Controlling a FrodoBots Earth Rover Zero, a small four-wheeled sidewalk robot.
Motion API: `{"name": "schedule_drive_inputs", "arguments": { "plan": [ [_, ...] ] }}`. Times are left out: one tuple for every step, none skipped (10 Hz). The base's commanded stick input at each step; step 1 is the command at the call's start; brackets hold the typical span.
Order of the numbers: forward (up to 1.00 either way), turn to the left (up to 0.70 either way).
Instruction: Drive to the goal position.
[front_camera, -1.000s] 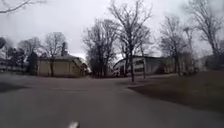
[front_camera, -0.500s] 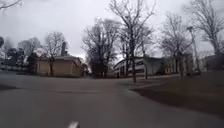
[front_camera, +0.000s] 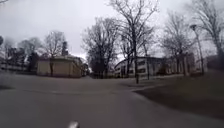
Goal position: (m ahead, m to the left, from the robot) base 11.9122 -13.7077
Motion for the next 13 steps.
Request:
{"name": "schedule_drive_inputs", "arguments": {
  "plan": [
    [1.00,0.00],
    [1.00,0.00],
    [1.00,0.00],
    [1.00,0.00],
    [1.00,0.00],
    [1.00,0.00],
    [1.00,0.00],
    [1.00,0.00],
    [1.00,0.00],
    [1.00,0.00],
    [1.00,0.00],
    [1.00,0.00],
    [1.00,0.00]
  ]
}}
